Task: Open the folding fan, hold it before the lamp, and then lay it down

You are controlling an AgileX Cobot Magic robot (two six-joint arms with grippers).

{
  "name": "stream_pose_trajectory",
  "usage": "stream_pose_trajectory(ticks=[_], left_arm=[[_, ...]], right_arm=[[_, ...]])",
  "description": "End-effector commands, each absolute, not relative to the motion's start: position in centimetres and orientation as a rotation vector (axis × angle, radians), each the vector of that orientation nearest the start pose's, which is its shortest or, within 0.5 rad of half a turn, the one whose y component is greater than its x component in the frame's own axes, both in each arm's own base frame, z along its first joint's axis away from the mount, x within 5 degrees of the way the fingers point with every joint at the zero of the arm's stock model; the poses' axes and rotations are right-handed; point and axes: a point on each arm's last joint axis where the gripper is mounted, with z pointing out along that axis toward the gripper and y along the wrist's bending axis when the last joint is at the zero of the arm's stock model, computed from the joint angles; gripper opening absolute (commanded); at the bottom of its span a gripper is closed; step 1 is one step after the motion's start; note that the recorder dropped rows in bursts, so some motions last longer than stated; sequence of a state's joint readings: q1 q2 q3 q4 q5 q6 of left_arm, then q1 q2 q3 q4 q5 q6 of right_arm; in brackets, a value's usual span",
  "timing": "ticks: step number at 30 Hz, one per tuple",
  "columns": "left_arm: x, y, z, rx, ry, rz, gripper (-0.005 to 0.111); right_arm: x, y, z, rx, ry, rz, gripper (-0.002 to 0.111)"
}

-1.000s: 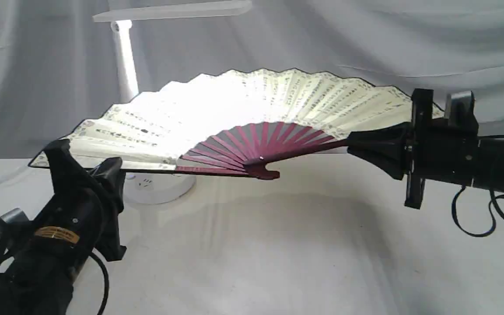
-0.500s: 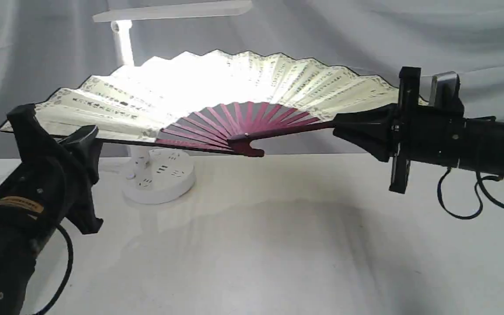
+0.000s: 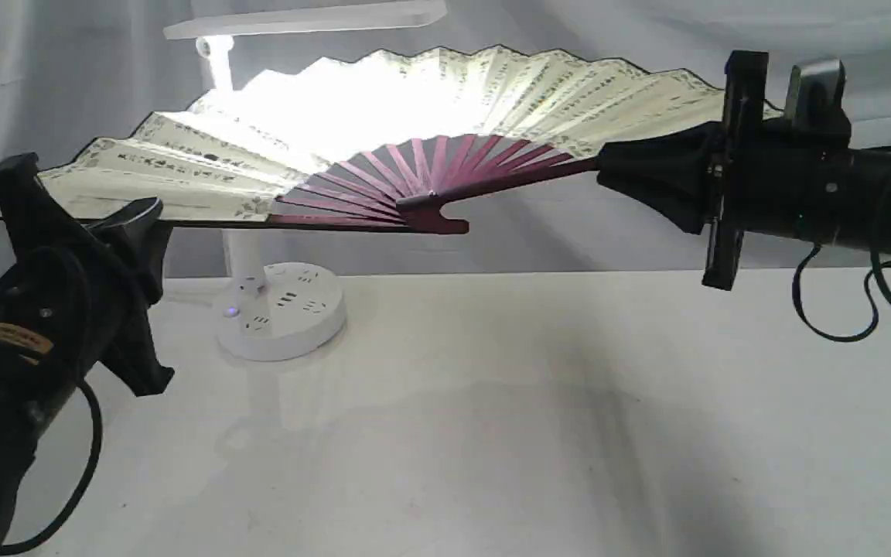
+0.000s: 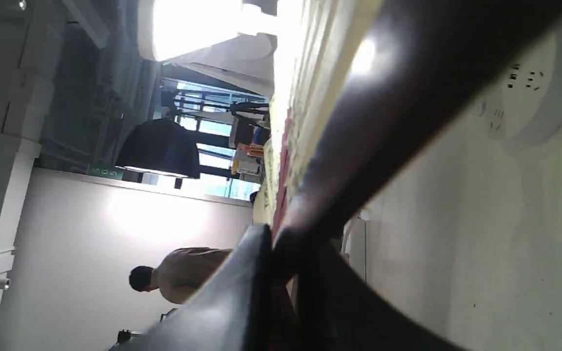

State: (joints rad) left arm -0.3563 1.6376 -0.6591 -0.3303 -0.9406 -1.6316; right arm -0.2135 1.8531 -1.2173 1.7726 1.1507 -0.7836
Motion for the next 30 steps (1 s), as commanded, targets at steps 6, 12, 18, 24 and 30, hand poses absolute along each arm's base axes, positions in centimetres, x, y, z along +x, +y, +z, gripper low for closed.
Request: stream_pose_trajectory(ticks=[6,12,18,24,30], left_arm=[[30.36,-6.99,24.85,-1.428,0.879,-1.535,0.0],[30.36,-6.98,24.68,-1.452,0.891,-1.522,0.0],[30.32,-6.92,24.88,-1.439,0.874,-1.531,0.0],[30.32,-6.92,24.9,-1.437,0.872,-1.531,0.0],[30.32,-6.87,24.88,-1.443,0.866,-1.53,0.0]], right_arm=[[38.71,-0.95,27.49,0.464,1.891,1.533,0.0],[38.63,-0.86,27.56,0.464,1.891,1.556,0.0],[38.56,-0.79,27.62,0.454,1.89,1.568,0.0],[38.45,-0.69,27.71,0.438,1.888,1.587,0.0],[38.45,-0.69,27.71,0.438,1.888,1.587,0.0]])
